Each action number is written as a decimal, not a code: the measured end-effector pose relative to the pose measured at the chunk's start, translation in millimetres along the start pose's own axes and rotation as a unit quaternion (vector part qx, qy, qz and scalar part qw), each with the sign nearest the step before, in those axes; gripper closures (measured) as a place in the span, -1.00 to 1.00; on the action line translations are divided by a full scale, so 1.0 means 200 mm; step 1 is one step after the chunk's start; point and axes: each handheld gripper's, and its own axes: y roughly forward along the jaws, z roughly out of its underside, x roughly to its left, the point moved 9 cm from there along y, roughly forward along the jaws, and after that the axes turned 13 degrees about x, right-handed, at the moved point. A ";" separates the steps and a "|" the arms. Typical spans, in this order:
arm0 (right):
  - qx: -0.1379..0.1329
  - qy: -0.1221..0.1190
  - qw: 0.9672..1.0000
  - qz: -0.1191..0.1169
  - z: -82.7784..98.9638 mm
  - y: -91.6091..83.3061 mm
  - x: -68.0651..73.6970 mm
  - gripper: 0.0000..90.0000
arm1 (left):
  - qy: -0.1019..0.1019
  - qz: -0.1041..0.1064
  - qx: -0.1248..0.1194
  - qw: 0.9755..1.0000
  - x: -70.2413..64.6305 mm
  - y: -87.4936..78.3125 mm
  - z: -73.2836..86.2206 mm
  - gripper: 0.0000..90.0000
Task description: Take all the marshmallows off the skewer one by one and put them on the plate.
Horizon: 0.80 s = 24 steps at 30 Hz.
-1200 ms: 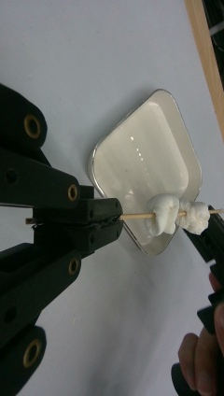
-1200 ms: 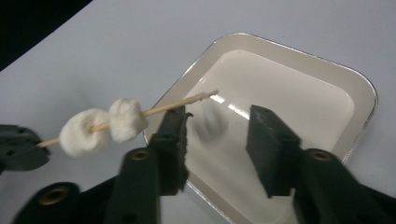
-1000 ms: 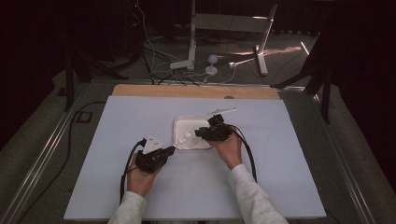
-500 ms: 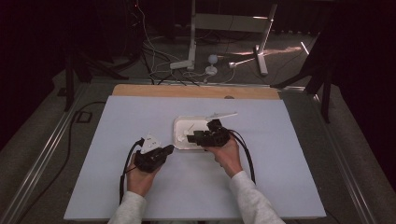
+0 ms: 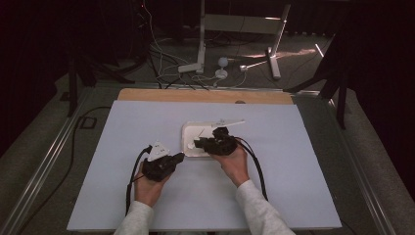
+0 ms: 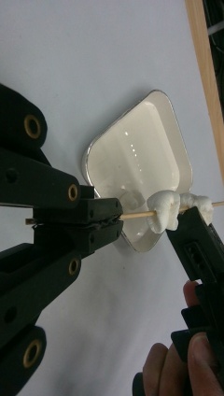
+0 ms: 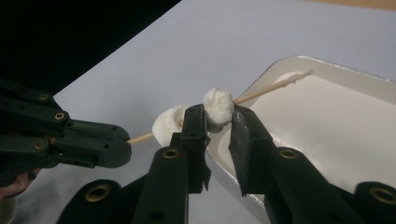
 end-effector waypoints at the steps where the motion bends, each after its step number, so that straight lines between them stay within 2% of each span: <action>1: -0.002 -0.001 1.000 0.004 0.00 0.00 0.00 0.74 | -0.002 -0.001 0.000 1.000 0.00 0.00 0.00 0.99; 13: -0.017 -0.005 0.998 0.055 -0.04 0.04 0.01 0.86 | -0.018 -0.016 -0.002 1.000 0.03 -0.02 0.00 1.00; 15: -0.018 0.005 0.999 0.038 -0.04 0.04 0.01 0.86 | -0.023 -0.015 -0.006 1.000 0.04 -0.03 0.00 1.00; 17: -0.030 0.021 0.999 0.010 -0.05 0.03 0.01 0.82 | -0.026 -0.010 -0.013 1.000 0.04 -0.03 -0.01 1.00; 19: -0.030 0.043 0.998 -0.023 -0.05 0.02 0.01 0.79 | -0.020 -0.009 -0.018 1.000 0.03 -0.04 -0.01 1.00; 22: -0.041 0.070 0.994 -0.071 -0.06 0.00 0.01 0.79 | -0.020 0.003 -0.015 1.000 0.02 -0.02 -0.01 0.99; 24: -0.050 0.073 0.991 -0.096 -0.07 -0.02 0.02 0.79 | -0.013 0.008 0.000 1.000 0.01 0.00 0.01 0.98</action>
